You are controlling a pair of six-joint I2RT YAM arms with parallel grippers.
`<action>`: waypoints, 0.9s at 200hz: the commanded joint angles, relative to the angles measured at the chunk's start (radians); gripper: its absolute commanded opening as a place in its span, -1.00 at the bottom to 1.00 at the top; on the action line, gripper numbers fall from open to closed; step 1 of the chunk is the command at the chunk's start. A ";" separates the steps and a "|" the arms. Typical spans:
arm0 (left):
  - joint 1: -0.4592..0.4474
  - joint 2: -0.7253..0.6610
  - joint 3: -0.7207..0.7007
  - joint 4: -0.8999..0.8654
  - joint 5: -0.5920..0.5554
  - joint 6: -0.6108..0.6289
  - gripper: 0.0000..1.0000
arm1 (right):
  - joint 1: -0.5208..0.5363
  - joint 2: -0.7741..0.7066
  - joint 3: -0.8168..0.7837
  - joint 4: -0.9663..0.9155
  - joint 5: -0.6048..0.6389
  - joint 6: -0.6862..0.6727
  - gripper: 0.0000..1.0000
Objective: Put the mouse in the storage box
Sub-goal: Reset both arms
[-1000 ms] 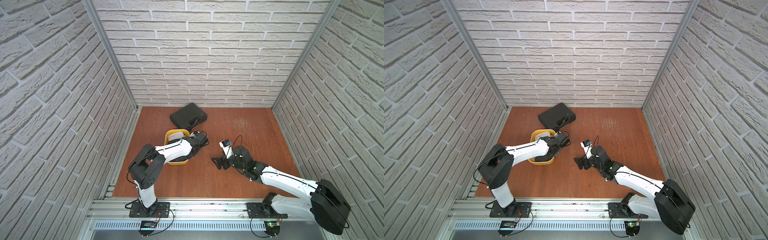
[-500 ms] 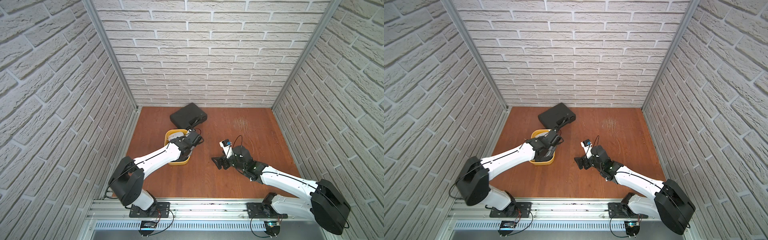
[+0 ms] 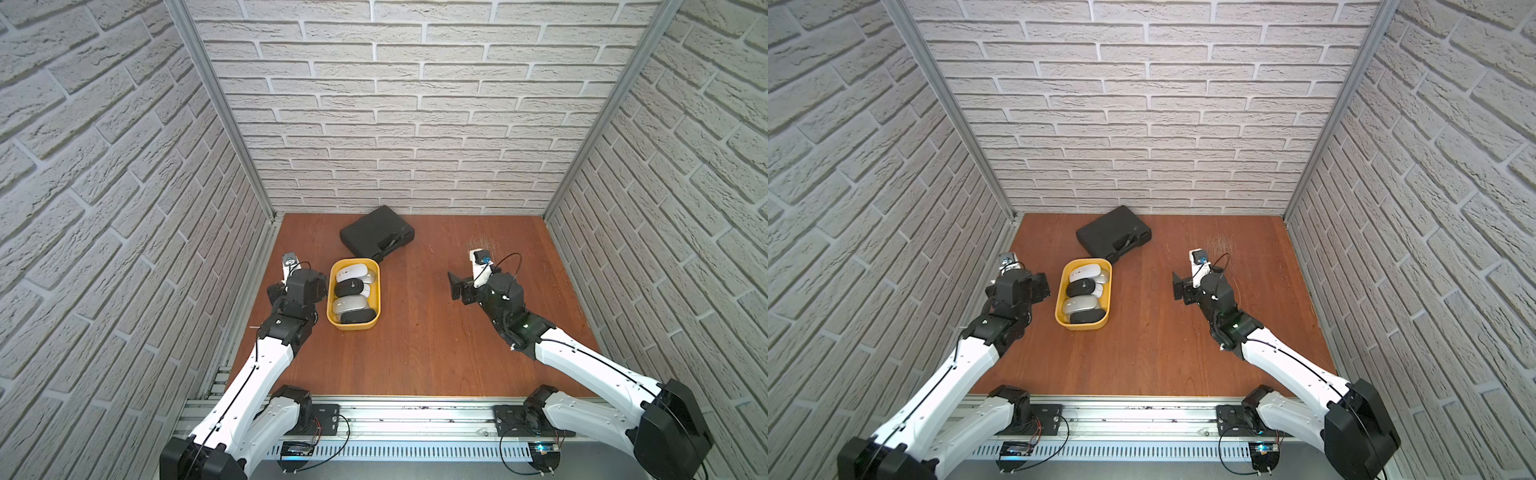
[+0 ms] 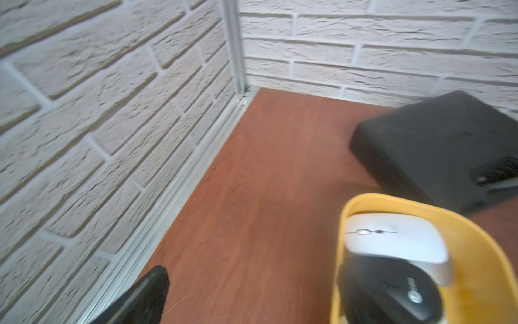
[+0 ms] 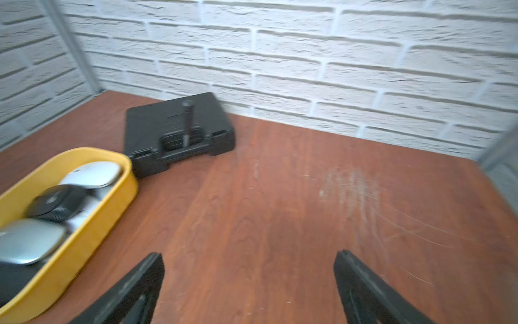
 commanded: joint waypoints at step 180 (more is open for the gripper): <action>0.319 0.699 -0.226 1.109 0.584 0.344 0.96 | -0.360 0.506 -0.340 0.975 0.060 -0.178 0.85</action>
